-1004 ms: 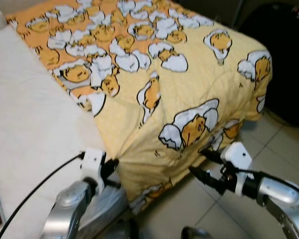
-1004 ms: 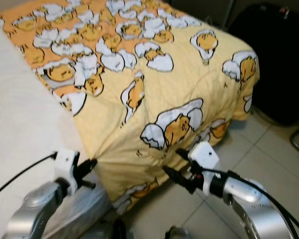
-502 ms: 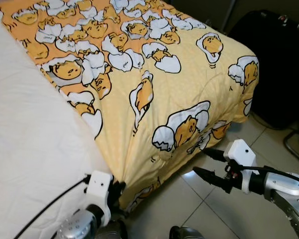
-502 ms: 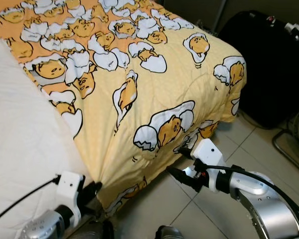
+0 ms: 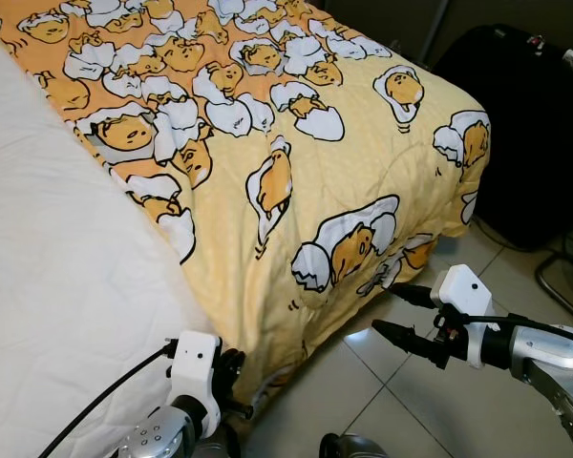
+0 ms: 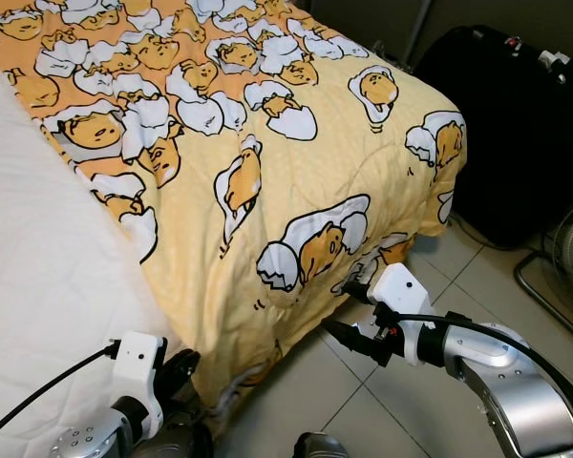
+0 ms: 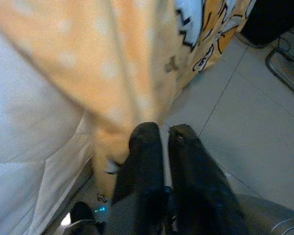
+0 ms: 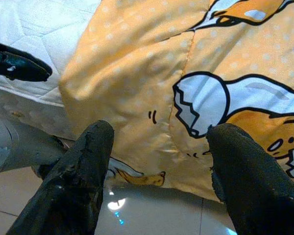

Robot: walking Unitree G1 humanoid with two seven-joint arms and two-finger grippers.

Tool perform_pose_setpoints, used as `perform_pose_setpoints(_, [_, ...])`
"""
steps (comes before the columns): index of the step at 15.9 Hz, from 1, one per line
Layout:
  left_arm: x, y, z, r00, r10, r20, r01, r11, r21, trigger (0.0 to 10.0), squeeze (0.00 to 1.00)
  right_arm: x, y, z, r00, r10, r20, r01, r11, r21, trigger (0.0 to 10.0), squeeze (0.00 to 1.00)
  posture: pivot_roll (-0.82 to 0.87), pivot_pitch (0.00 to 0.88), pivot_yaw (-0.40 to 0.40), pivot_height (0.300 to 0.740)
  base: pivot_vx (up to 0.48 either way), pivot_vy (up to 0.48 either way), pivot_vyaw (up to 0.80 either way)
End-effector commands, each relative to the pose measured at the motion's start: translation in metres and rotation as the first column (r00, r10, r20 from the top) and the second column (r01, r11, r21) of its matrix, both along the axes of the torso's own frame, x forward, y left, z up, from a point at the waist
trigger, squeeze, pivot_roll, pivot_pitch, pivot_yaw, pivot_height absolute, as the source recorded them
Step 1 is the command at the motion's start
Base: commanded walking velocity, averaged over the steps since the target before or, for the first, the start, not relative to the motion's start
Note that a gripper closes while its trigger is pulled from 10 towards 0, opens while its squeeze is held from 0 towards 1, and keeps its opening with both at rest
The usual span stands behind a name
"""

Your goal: Clean up the room

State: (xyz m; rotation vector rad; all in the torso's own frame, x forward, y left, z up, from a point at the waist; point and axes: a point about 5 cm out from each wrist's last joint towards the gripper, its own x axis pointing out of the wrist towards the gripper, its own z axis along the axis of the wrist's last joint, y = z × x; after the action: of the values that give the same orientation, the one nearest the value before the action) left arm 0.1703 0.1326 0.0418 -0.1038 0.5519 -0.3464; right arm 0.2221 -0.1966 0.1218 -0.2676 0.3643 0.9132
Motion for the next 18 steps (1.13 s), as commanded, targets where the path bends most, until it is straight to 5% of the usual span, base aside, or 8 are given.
perform_pose_setpoints(1, [-0.001,0.0,0.006,0.999,-0.029,0.016,0.028,1.0,0.009,10.0,1.0,-0.002,-0.002,-0.004,1.0,-0.02,-0.023,0.02,1.0,0.014,10.0,0.0,-0.08,0.114,-0.031,0.74,0.0,0.0,0.0])
perform_pose_setpoints(2, [-0.001,0.003,0.008,0.998,-0.052,0.029,0.051,0.998,0.035,10.0,1.0,-0.002,-0.002,-0.005,0.999,-0.029,-0.02,0.029,0.999,0.02,10.0,0.0,-0.08,0.102,-0.021,0.74,0.0,0.0,0.0])
perform_pose_setpoints(4, [0.007,0.009,0.025,0.988,-0.068,0.136,0.061,0.997,0.052,10.0,0.0,0.0,0.0,-0.005,0.998,-0.069,0.006,0.069,0.996,0.049,10.0,0.0,-0.06,0.073,-0.001,0.74,0.0,0.0,0.0])
perform_pose_setpoints(7, [0.037,0.019,0.068,0.921,0.005,0.389,-0.042,0.995,0.087,10.0,0.0,0.011,0.002,-0.002,0.973,-0.225,0.043,0.217,0.966,0.143,10.0,0.0,-0.03,0.022,0.024,0.74,0.0,0.0,0.0])
perform_pose_setpoints(9, [0.063,0.019,0.097,0.857,0.026,0.514,-0.099,0.988,0.115,10.0,0.0,0.024,0.01,-0.002,0.895,-0.429,0.118,0.398,0.891,0.22,10.0,0.0,-0.02,0.0,0.043,0.74,0.0,-0.127,0.0])
perform_pose_setpoints(13, [0.084,0.014,0.098,0.837,0.115,0.535,-0.198,0.975,0.1,10.0,0.0,0.03,0.03,-0.005,0.801,-0.585,0.122,0.543,0.798,0.264,10.0,0.0,-0.05,0.0,0.053,0.74,0.0,-0.48,0.0])
perform_pose_setpoints(16, [0.096,0.009,0.099,0.821,0.165,0.547,-0.249,0.965,0.082,10.0,0.0,0.03,0.029,-0.003,0.75,-0.646,0.142,0.599,0.754,0.271,10.0,0.0,-0.04,0.0,0.048,0.74,0.0,-0.48,0.0])
perform_pose_setpoints(18, [0.098,0.0,0.099,0.809,0.092,0.581,-0.22,0.963,0.154,10.0,0.0,0.03,0.024,-0.007,0.72,-0.681,0.133,0.635,0.724,0.271,10.0,0.0,-0.02,0.0,0.038,0.74,0.0,-0.48,0.0])
